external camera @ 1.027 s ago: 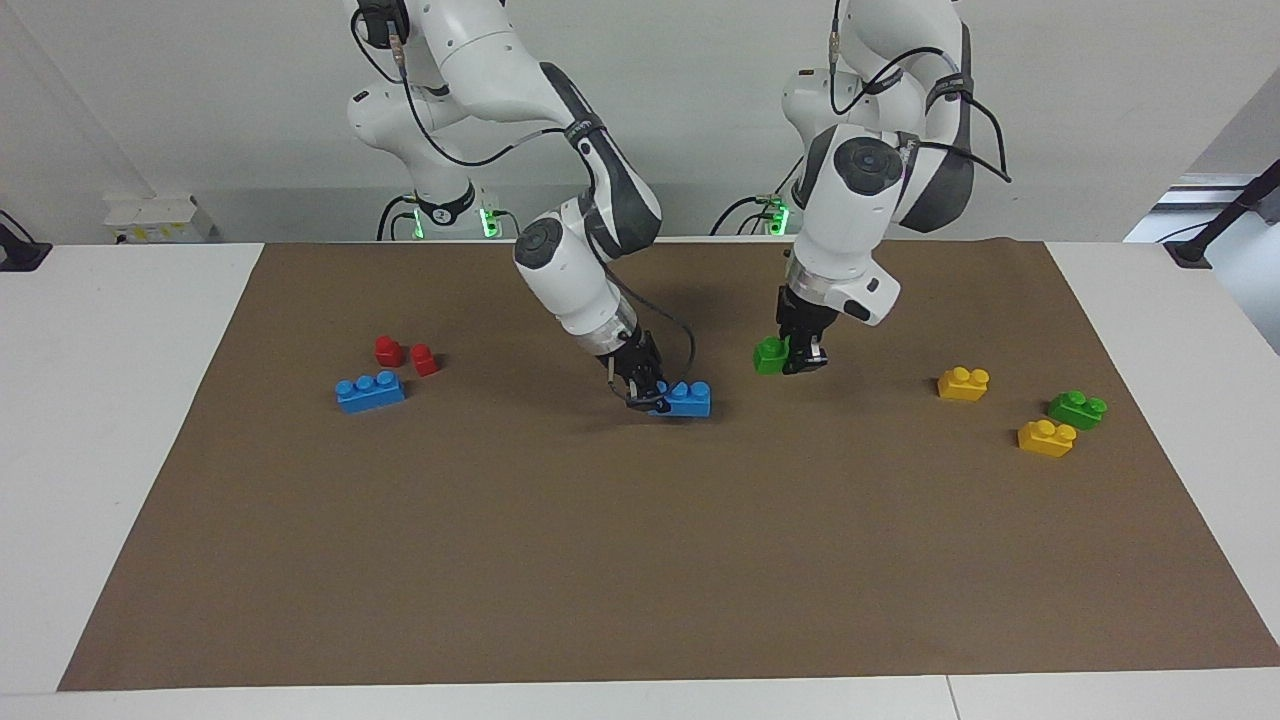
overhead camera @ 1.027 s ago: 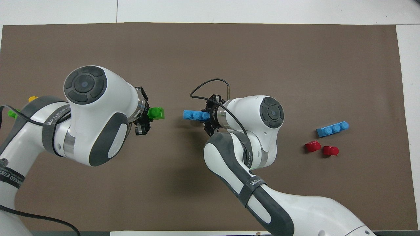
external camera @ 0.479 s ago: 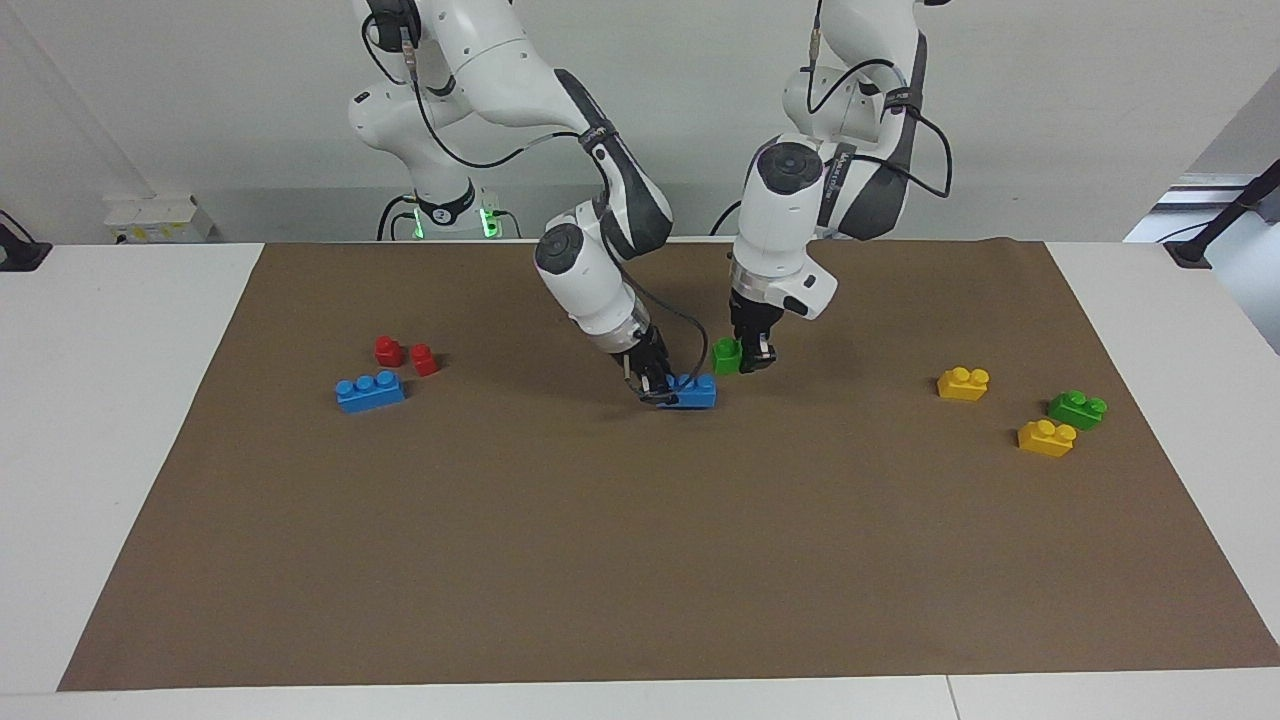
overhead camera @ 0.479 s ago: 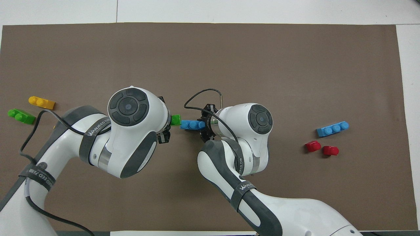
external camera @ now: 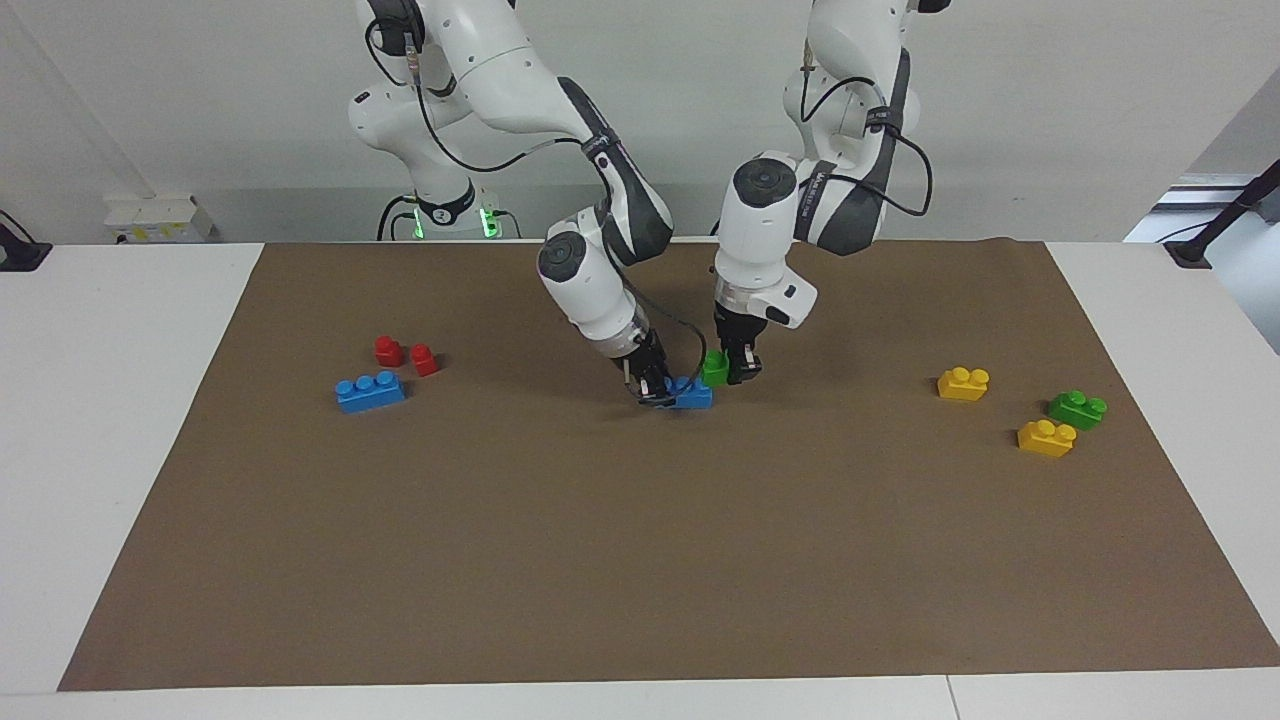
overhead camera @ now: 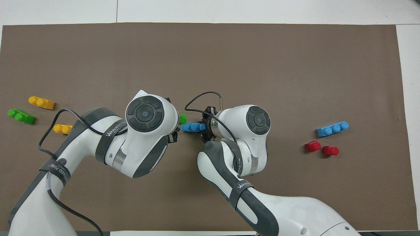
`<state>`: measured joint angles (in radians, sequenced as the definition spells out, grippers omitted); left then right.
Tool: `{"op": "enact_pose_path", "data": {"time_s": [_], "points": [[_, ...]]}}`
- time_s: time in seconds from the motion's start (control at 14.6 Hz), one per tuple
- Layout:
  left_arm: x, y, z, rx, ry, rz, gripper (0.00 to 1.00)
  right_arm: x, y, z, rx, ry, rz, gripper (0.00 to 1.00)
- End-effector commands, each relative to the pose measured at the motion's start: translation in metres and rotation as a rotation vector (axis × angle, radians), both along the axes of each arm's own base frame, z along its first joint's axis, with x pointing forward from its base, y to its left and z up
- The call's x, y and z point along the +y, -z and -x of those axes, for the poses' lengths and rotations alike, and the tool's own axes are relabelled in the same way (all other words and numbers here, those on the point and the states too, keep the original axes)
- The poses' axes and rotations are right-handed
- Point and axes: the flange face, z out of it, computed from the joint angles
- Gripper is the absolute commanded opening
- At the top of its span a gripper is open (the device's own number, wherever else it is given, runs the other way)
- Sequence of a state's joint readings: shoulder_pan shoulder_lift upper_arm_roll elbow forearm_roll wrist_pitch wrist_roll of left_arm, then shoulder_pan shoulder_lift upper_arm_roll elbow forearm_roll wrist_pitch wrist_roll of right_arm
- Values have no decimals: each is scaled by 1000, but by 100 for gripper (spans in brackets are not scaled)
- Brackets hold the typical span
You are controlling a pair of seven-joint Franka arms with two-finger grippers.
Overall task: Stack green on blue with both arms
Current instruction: 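Press the green brick onto the blue brick between both grippers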
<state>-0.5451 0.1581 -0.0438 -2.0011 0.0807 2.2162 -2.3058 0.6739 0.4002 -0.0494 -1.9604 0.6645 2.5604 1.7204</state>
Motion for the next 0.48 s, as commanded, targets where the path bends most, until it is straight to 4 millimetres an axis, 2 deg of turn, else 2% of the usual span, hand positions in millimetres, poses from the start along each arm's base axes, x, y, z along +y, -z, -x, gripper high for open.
{"op": "enact_pose_path", "data": {"time_s": [0.0, 0.14, 0.41], "points": [[-13, 17, 7, -24, -9, -17, 0, -8, 9, 3, -13, 1, 3, 0], [-23, 31, 10, -20, -14, -28, 0, -9, 11, 4, -11, 1, 5, 0], [-24, 37, 11, -25, -21, -41, 0, -11, 11, 2, -12, 5, 5, 0]]}}
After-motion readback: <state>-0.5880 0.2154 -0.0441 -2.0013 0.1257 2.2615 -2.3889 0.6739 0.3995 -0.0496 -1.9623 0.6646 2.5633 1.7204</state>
